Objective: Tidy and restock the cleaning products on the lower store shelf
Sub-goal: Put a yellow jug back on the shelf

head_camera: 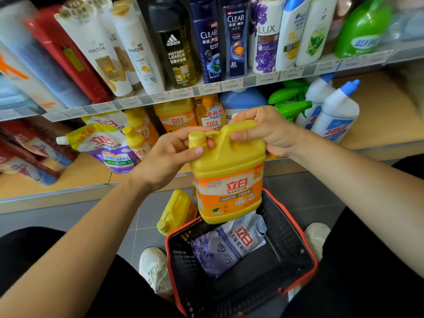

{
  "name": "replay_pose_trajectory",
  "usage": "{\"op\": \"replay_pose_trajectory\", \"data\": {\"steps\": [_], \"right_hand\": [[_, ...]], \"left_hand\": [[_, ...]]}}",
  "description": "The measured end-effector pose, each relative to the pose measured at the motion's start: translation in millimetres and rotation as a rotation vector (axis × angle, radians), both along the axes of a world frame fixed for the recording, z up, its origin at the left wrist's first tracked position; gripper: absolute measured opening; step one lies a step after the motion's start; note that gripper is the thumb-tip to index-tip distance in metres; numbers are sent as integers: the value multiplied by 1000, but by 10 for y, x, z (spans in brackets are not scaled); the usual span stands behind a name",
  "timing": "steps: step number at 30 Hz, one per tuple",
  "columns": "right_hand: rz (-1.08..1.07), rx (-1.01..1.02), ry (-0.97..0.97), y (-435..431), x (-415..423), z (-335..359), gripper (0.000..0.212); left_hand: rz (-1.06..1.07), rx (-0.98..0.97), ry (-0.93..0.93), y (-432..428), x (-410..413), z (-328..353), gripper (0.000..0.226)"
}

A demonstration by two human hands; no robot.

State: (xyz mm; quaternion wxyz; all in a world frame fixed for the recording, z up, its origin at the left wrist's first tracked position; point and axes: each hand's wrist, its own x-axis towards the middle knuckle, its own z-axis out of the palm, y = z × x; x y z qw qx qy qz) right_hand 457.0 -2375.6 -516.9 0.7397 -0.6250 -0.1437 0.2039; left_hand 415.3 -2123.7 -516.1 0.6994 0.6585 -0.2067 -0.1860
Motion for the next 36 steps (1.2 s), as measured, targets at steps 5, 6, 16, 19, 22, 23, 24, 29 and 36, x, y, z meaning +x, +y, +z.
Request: {"op": "replay_pose_trajectory", "data": {"steps": [5, 6, 16, 19, 22, 23, 24, 29, 36], "right_hand": [[-101, -8, -6, 18, -40, 43, 33], [-117, -27, -19, 35, -64, 53, 35], [-162, -311, -282, 135, -192, 80, 31], [-180, -326, -300, 124, -185, 88, 31], [-208, -322, -293, 116, -174, 104, 33], [-212, -320, -289, 114, -173, 109, 33], [-213, -319, -287, 112, -172, 115, 32], [-205, -322, -273, 104, -185, 114, 33], [-189, -360, -298, 108, -219, 138, 34]], "left_hand": [[263, -38, -68, -75, -96, -68, 51], [307, -19, -96, -90, -104, -66, 45], [514, 394, -396, -157, -129, -54, 25], [544, 392, -410, -212, -137, -36, 20], [513, 339, -392, -243, -143, -23, 14], [499, 324, -392, -248, -139, -17, 15], [481, 314, -392, -251, -136, -8, 16], [420, 303, -349, -227, -123, 29, 18], [421, 260, -374, -190, -148, 7, 15]]}}
